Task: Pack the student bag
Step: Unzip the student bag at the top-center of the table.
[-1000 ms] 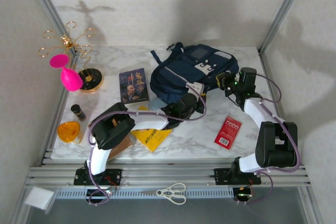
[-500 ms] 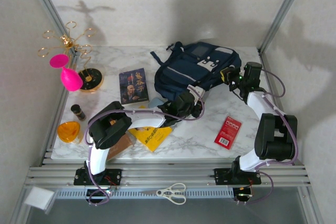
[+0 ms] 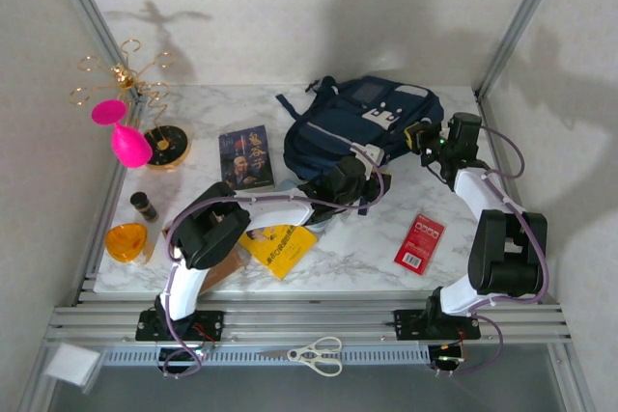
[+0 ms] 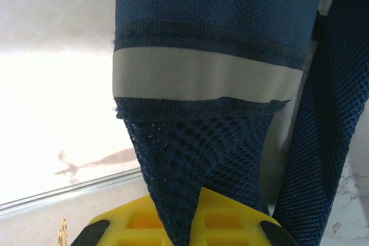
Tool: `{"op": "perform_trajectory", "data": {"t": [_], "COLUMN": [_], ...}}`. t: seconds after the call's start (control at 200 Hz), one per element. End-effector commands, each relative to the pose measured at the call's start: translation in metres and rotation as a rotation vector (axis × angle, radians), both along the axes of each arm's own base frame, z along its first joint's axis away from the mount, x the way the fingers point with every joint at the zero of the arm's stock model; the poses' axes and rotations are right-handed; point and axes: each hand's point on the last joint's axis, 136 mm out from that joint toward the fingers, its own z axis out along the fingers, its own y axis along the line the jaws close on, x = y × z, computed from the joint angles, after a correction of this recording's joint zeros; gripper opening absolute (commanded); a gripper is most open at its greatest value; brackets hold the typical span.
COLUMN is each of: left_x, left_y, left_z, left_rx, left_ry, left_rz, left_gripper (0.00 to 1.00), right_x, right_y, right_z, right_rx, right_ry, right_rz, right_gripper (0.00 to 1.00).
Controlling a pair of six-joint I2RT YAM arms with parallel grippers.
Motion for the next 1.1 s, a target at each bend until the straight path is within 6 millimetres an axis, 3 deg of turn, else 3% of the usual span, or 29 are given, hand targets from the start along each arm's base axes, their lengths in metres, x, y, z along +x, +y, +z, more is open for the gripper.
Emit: {"op": "perform_trajectory", "data": {"t": [0.0,0.195,0.33,0.556,0.666,0.966,1.097], "left_x": [0.016,0.030,0.044,0.055,0.053,0.029,0.015], "left_y": [-0.005,-0.018,-0.020,-0.017,-0.012,0.004,0.021], "left_z": [0.009,0.014,0.018,0.028,0.025,0.023,0.007], "left_rx": [-0.052,-0.084,-0.119,-0.186,-0.177,-0.161,-0.099], "left_ry": [-0.012,-0.045,-0.059,-0.070,-0.062,0.000,0.043], "left_rz": [0.044,0.061,0.124,0.190,0.199,0.162,0.159], "left_gripper": [0.39,0.45,0.39,0.13,0.00,0.00,0.00], "right_x": [0.004,0.003,0.000,-0.002,-0.001,0.011,0.017], "right_y": [0.003,0.009,0.012,0.011,0.010,-0.005,-0.017], "right_z": [0.045,0.038,0.036,0.036,0.038,0.038,0.039], "right_rx": [0.001,0.009,0.008,0.006,-0.002,-0.023,-0.026], "right_ry": [-0.146,-0.134,-0.130,-0.127,-0.132,-0.127,-0.130], "right_rz": [0.001,0.010,0.009,-0.007,-0.010,-0.032,-0.040], "right_gripper": [0.00,0.00,0.00,0.00,0.00,0.00,0.00]}}
